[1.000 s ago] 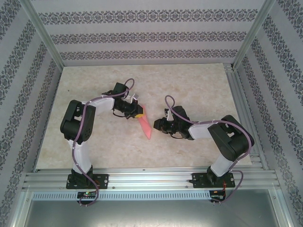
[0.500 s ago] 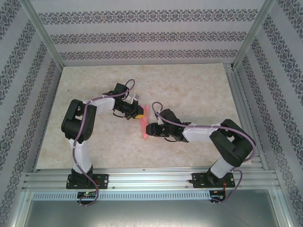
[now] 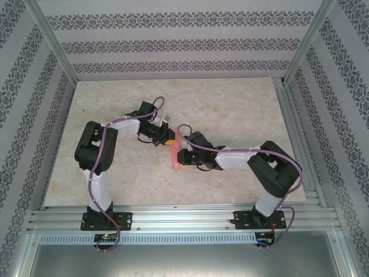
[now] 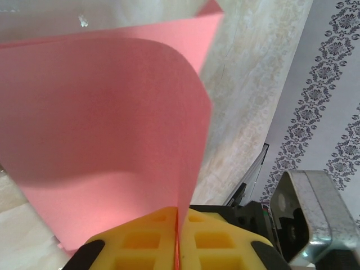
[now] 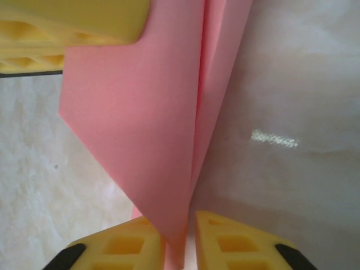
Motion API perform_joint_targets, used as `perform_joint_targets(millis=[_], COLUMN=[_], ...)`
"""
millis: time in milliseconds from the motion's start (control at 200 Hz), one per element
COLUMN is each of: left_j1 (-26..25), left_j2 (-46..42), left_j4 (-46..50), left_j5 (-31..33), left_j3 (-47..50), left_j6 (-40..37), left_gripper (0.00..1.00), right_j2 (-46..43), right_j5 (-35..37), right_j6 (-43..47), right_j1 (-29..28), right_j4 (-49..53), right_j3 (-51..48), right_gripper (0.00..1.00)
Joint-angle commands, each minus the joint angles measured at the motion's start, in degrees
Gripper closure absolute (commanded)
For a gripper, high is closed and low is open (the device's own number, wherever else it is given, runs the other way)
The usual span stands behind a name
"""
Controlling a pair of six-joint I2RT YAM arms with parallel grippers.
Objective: Fold a paper plane with a square sheet of paper (pick it up from the middle)
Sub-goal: Fold the wing for the fifth time at the center of the table.
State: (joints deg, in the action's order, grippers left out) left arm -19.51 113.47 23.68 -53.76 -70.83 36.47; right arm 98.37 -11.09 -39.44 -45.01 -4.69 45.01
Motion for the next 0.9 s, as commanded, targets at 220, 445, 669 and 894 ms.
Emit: perform_joint_targets(millis=[220,445,669,894], left_j1=[0.6,0.2,-1.5,-2.2], left_j2=[0.3,-3.5,-7.2,-7.3], left_j4=[-1.6,-0.7,-10.3,-18.5], left_j5=[-1.4,-0.9,2.1,4.2], left_j3=[-1.9,-1.0,5.4,9.1], left_j6=[1.7,3.5,16.3,25.5], left_gripper=[0.53,0.33,0.26,0.35], right_j2=[2.6,1.9,1.1,0.2], right_j5=[1.5,-0.5,1.8,4.0], right_j6=[-0.1,3.2,8.4,10.6], right_j1=[0.4,2.1,1.4,0.4], right_j4=[2.5,3.6,6.7,6.0], right_j3=[1.8,2.0,3.8,3.5], right_gripper=[0.96,0.95,0.95,0.95])
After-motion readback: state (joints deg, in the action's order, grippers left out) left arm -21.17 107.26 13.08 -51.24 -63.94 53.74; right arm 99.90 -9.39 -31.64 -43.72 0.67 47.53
